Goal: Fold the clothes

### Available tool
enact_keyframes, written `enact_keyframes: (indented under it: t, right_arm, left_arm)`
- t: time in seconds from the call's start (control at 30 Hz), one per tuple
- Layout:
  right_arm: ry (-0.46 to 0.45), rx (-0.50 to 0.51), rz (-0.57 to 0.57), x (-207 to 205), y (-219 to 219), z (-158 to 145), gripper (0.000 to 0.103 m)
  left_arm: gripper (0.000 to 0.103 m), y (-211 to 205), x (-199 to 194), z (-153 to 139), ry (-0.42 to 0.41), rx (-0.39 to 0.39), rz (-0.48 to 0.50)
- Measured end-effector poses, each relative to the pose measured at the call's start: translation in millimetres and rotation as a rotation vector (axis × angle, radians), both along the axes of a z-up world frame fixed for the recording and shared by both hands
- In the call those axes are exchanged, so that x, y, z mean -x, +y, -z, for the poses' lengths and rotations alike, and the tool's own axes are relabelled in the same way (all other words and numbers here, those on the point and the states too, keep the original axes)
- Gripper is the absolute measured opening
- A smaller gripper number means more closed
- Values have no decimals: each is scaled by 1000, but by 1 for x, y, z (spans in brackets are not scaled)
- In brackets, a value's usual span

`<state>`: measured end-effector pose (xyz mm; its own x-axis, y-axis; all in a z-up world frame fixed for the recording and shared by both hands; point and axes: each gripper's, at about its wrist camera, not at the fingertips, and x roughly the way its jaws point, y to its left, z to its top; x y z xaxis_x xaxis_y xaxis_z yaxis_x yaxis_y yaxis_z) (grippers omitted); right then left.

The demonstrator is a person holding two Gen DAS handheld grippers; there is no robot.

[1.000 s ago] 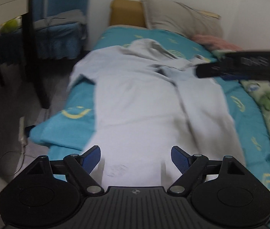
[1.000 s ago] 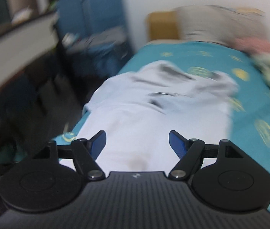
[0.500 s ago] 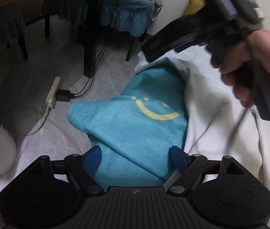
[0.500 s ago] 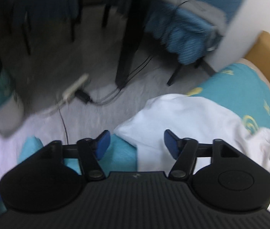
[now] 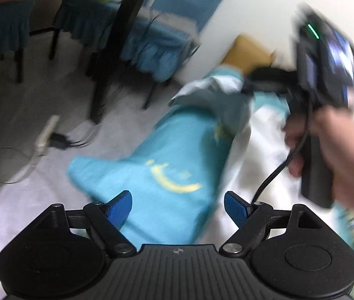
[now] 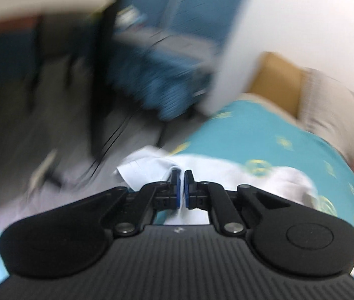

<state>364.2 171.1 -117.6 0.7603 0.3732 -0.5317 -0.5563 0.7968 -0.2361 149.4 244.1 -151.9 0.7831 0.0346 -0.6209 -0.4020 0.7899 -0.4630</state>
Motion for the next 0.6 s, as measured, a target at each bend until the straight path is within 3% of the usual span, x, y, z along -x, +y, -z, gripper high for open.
enact_keyframes:
  t: [0.1,0.2,0.3,0.4,0.43,0.47,0.5,0.53,0.6]
  right_arm:
    - [-2,-182,204,-10,-67,-16,6]
    - [41,-317,372,-17,-137,-8,7]
    - [114,-356,487,-19,-196,16,9]
    - [162,-316,555,-12,-239,36,16]
    - [155,-288,560,-8,-248,39,31]
    - [145,-267,560,-3,-255,42,59]
    - [127,-258,545,3,-257,43,73]
    - [104,-255,520,9,-258,42,84]
    - [60,-244,458,20,-256,39,82]
  left_arm:
    - [83,-4,5,-9,-82,-2,25]
    - [83,-15,3,-13,-104,-25,58]
    - [83,-25,-1,-15,-94,-41,87]
    - [83,-34,-6,-16,-75,-60,110]
    - [83,-37,-8,-17,-71,-66,117]
    - [83,-40,-8,-17,-68,-72,122]
    - [83,-43,-9,-17,-64,-76,124]
    - [83,-46,-9,-17,-59,-79,125]
    - [83,-47,-11,-14,-47,-80,123]
